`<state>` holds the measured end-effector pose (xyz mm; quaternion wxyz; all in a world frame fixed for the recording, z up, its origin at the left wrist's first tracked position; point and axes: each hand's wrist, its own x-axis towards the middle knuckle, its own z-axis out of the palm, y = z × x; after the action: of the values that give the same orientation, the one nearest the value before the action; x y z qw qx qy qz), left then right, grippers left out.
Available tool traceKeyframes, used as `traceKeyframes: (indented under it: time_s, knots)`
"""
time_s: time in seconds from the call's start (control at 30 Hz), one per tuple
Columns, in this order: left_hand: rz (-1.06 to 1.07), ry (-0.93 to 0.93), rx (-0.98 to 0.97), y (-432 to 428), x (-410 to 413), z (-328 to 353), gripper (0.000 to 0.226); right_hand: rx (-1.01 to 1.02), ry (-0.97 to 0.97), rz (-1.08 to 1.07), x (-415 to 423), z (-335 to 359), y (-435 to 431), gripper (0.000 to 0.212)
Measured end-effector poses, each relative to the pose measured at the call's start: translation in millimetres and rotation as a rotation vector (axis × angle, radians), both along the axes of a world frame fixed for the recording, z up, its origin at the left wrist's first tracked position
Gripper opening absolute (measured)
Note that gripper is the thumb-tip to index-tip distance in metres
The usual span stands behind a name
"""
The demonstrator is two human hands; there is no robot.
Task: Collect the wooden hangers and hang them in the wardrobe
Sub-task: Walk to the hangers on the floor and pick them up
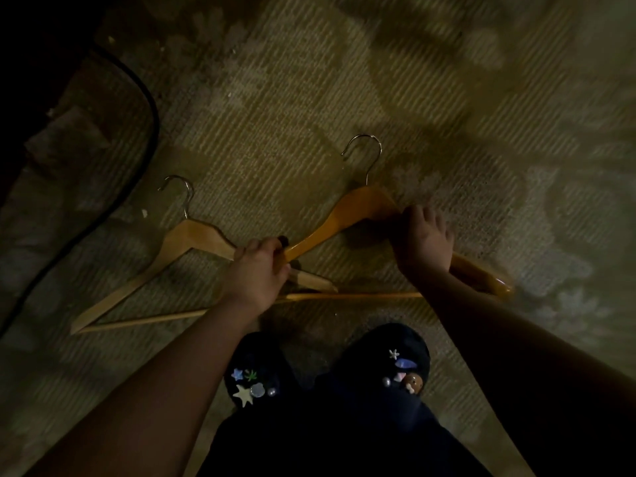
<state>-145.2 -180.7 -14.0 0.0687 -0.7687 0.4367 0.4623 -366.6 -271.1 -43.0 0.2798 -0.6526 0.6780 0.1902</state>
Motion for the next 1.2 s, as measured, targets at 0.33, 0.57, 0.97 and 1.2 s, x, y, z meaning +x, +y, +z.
traceKeyframes:
  time_s: [0.33, 0.57, 0.97, 1.2]
  knots:
    - [0.152, 0.159, -0.068, 5, -10, 0, 0.039, 0.138, -0.360, 0.216, -2, 21, 27, 0.038]
    - [0.288, 0.377, 0.067, 39, 17, 13, 0.011, 0.598, -0.506, 0.033, 32, 35, 18, 0.056]
    - [0.546, -0.434, -0.156, 50, 81, -12, 0.050, 0.545, -0.599, 0.073, 67, 14, 30, 0.030]
    - [0.547, -0.446, -0.088, 43, 108, -39, 0.041, 0.566, -0.705, 0.025, 61, 9, 30, 0.014]
